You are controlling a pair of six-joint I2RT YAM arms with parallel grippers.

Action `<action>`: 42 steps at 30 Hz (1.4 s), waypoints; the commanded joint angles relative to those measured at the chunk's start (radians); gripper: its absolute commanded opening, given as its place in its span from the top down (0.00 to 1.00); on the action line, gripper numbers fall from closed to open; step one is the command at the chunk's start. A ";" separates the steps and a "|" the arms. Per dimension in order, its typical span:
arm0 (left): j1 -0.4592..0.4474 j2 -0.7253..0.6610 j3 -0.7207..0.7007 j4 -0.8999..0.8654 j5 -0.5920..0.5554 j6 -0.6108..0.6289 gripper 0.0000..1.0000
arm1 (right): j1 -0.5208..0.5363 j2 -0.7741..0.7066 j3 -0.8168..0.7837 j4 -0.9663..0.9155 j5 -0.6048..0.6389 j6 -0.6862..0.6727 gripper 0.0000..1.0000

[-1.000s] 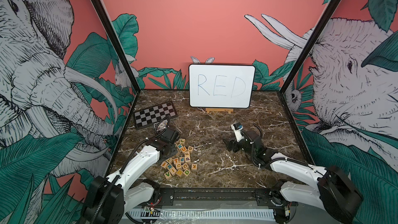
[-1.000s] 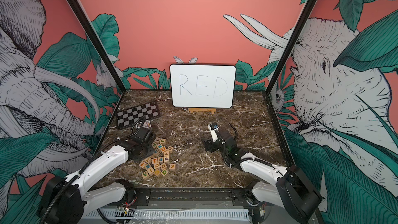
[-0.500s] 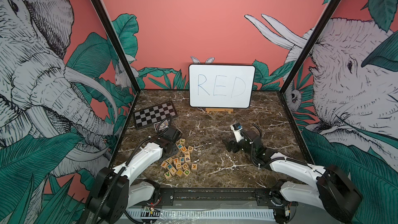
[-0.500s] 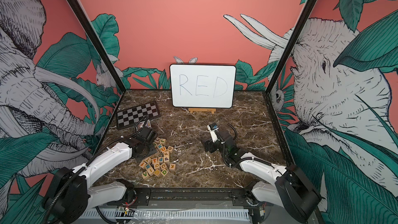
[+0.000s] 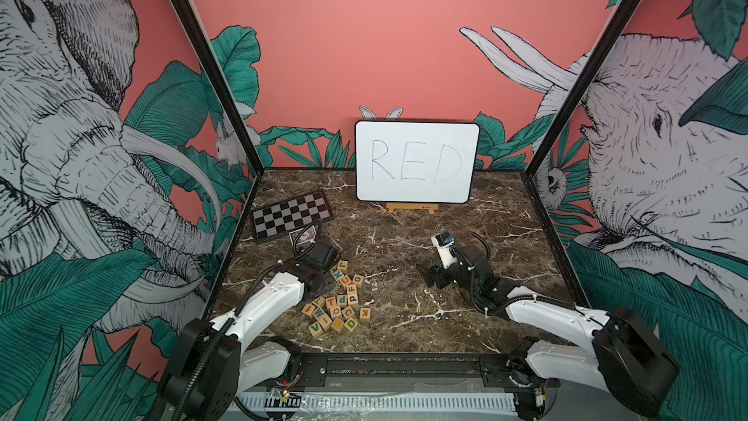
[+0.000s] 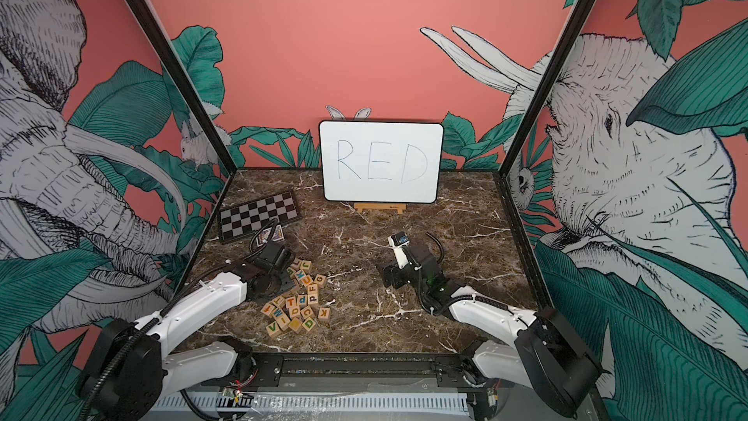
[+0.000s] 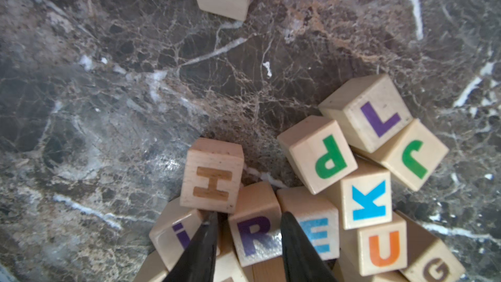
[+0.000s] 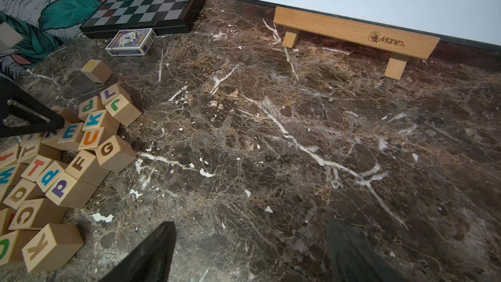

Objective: Assemble the uppercase word "red" with letter blocks
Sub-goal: Pick up the letter block from the center of the board.

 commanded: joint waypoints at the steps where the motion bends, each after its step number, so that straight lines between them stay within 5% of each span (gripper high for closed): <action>1: -0.003 -0.007 -0.023 0.013 -0.028 -0.031 0.59 | 0.007 0.008 0.027 0.010 -0.012 0.005 0.14; 42: -0.003 0.076 -0.020 0.066 0.014 -0.025 0.63 | 0.017 0.024 0.037 0.000 -0.018 -0.006 0.14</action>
